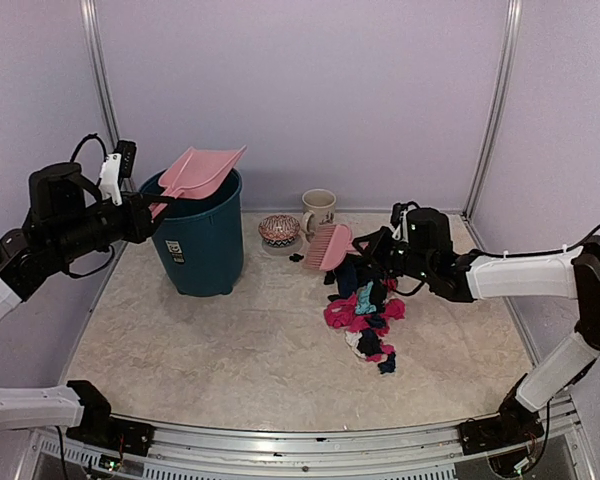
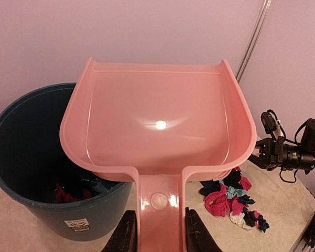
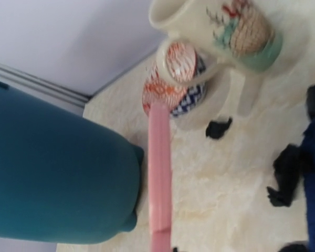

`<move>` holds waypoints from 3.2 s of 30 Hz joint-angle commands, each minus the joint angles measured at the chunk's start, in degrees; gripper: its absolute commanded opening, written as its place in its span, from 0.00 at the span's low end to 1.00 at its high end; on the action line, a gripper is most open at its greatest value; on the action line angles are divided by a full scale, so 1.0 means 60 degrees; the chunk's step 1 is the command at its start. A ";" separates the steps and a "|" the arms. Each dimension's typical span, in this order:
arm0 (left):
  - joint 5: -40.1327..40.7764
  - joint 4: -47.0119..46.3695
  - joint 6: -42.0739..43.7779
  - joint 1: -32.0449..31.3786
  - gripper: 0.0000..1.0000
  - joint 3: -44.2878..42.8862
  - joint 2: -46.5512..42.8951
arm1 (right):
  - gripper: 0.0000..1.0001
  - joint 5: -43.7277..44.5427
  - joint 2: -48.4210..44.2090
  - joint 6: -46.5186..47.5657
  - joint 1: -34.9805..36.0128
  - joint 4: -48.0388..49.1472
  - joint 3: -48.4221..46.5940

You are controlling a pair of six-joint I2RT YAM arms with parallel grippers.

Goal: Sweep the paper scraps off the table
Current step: Sweep the paper scraps at the center of the board.

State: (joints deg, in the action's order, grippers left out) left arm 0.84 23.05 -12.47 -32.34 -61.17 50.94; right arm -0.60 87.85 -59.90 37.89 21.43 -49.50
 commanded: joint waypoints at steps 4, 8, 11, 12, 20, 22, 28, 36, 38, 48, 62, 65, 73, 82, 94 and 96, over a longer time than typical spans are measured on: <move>0.0295 -0.0324 0.0307 -0.0064 0.00 0.0538 -0.0460 | 0.00 -0.0618 0.1955 -0.0523 0.0251 0.0882 -0.1291; 0.0240 -0.0416 0.0317 -0.0060 0.00 0.0721 -0.0449 | 0.00 -0.0737 0.2868 -0.0684 0.0263 0.0862 -0.2005; 0.0215 -0.0425 0.0342 -0.0060 0.00 0.0771 -0.0448 | 0.00 -0.0753 0.3394 -0.0776 0.0262 0.0736 -0.2394; 0.0214 -0.0428 0.0351 -0.0060 0.00 0.0797 -0.0459 | 0.00 -0.0759 0.3533 -0.0812 0.0262 0.0722 -0.2476; 0.0104 -0.0471 0.0371 -0.0060 0.00 0.0964 -0.0589 | 0.00 -0.1028 0.4510 -0.1157 0.0248 0.0529 -0.3204; 0.0135 -0.0450 0.0384 -0.0060 0.00 0.0988 -0.0608 | 0.00 -0.1032 0.4711 -0.1244 0.0248 0.0515 -0.3354; 0.0126 -0.0442 0.0463 -0.0065 0.00 0.1039 -0.0612 | 0.00 -0.0918 0.5191 -0.1406 0.0116 0.0372 -0.3740; 0.0208 -0.0405 0.0565 -0.0067 0.00 0.1119 -0.0638 | 0.00 -0.0747 0.5127 -0.1513 -0.0325 0.0113 -0.3342; 0.0235 -0.0388 0.0566 -0.0050 0.00 0.1133 -0.0658 | 0.00 -0.0742 0.4937 -0.1562 -0.0493 0.0201 -0.2961; 0.0193 -0.0403 0.0566 -0.0045 0.00 0.1166 -0.0633 | 0.00 -0.0710 0.3254 -0.1416 -0.1052 0.0069 -0.1203; -0.0260 -0.0392 0.0502 -0.0001 0.00 0.1115 -0.0325 | 0.00 -0.0815 -0.1053 0.0331 -0.1422 -0.1728 0.0289; -0.0493 -0.0351 0.0458 -0.0026 0.00 0.1041 -0.0155 | 0.00 -0.0580 -0.2095 0.0909 -0.1421 -0.2840 0.0167; 0.0349 0.0271 0.0305 -0.1197 0.00 0.0381 0.0352 | 0.00 0.0833 -0.4175 0.3149 -0.1422 -0.5915 -0.0408; 0.1690 0.0928 -0.0274 -0.3304 0.00 0.0026 0.1023 | 0.00 0.2517 -0.5301 0.5156 -0.1422 -0.8410 -0.0846; 0.2086 0.1469 -0.0492 -0.5284 0.00 0.0458 0.1823 | 0.00 0.3486 -0.4706 0.5532 -0.1204 -1.0981 -0.1653; 0.2038 0.1501 -0.0520 -0.5589 0.00 0.0570 0.2023 | 0.00 0.3620 -0.4550 0.5531 -0.1066 -1.1337 -0.1796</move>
State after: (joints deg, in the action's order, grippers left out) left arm 12.53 31.70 -14.79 -63.00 -59.27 61.56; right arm 17.54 59.35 -27.64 30.26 -40.42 -57.41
